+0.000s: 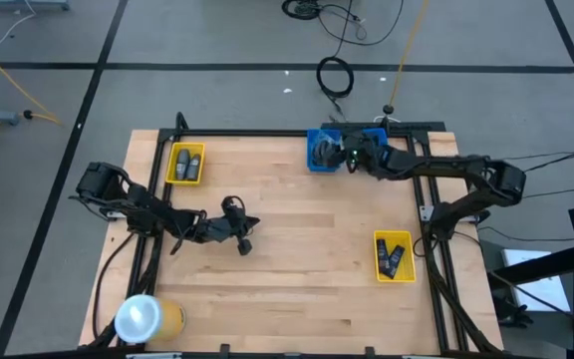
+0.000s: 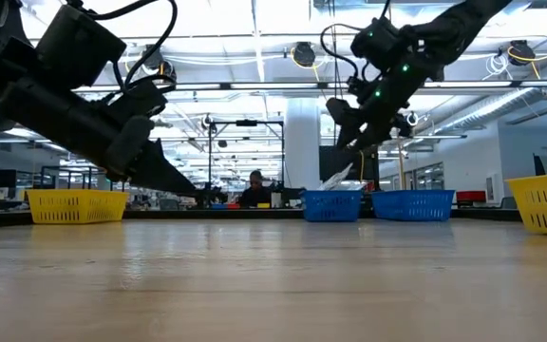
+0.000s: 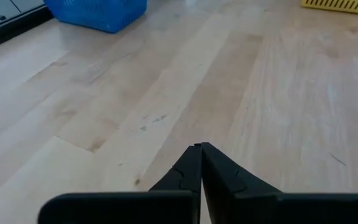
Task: Pick & Place Travel size toiletries
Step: Put the black hairbrush into the left blue bin, then return to Home Position
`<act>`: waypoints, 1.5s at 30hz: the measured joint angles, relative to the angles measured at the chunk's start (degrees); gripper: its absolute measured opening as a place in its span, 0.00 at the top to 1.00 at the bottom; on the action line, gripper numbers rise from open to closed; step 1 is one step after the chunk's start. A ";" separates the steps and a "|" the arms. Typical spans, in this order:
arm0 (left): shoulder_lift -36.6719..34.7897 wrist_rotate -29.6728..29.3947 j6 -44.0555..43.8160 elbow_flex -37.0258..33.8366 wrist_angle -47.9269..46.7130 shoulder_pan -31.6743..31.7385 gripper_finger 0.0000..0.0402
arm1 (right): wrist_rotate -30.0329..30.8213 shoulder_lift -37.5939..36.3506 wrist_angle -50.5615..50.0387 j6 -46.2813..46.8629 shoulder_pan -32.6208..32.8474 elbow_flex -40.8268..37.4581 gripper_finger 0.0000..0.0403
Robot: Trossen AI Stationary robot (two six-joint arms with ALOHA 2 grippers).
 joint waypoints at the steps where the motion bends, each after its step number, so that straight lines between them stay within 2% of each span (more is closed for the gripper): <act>1: 0.00 -0.01 0.10 0.00 0.05 0.03 0.97 | -0.84 -0.05 -0.28 -1.34 0.59 -0.04 0.56; 5: 0.00 -2.15 0.16 0.00 0.47 0.19 0.94 | -7.78 2.87 2.93 -3.89 1.50 -0.04 0.69; 12: -0.02 -3.35 -0.04 0.00 2.37 0.63 0.98 | -5.83 11.59 4.58 -1.70 -0.94 -0.08 0.98; 16: -0.02 -3.37 1.05 0.25 7.94 0.63 0.99 | -6.05 14.33 11.77 -4.28 -1.66 -0.04 0.95; 19: -0.24 -2.97 1.35 1.24 12.19 0.63 0.96 | -5.47 13.06 11.04 -6.16 -1.17 -0.08 0.93; 25: -6.16 -2.18 4.10 3.96 9.14 1.36 0.96 | -1.39 3.12 2.95 -12.71 2.34 -0.40 0.95; 28: -12.05 3.42 6.28 5.00 4.97 3.74 0.99 | -1.58 -3.96 2.79 -17.94 5.40 -3.74 0.97; 31: -20.11 10.44 8.93 5.05 -3.79 8.20 0.99 | -1.77 -12.11 4.43 -19.60 8.80 -11.14 0.98; 34: -29.05 15.86 13.41 5.05 -14.56 13.88 0.99 | -5.41 -19.82 11.18 -16.70 11.95 -21.27 1.00; 38: -38.61 22.36 16.53 4.00 -24.92 20.52 0.99 | -10.94 -27.15 27.69 -10.56 15.67 -34.54 1.00; 40: -42.10 25.20 17.64 1.52 -25.32 22.03 1.00 | -10.80 -29.05 36.75 -9.92 17.15 -39.69 1.00; 42: -44.44 26.77 18.03 -2.63 -21.37 22.30 0.99 | -10.78 -30.64 44.02 -12.11 17.87 -42.82 1.00; 45: -47.39 27.32 17.44 -10.91 -11.31 22.27 0.99 | -10.81 -32.54 46.67 -12.66 18.49 -44.67 1.00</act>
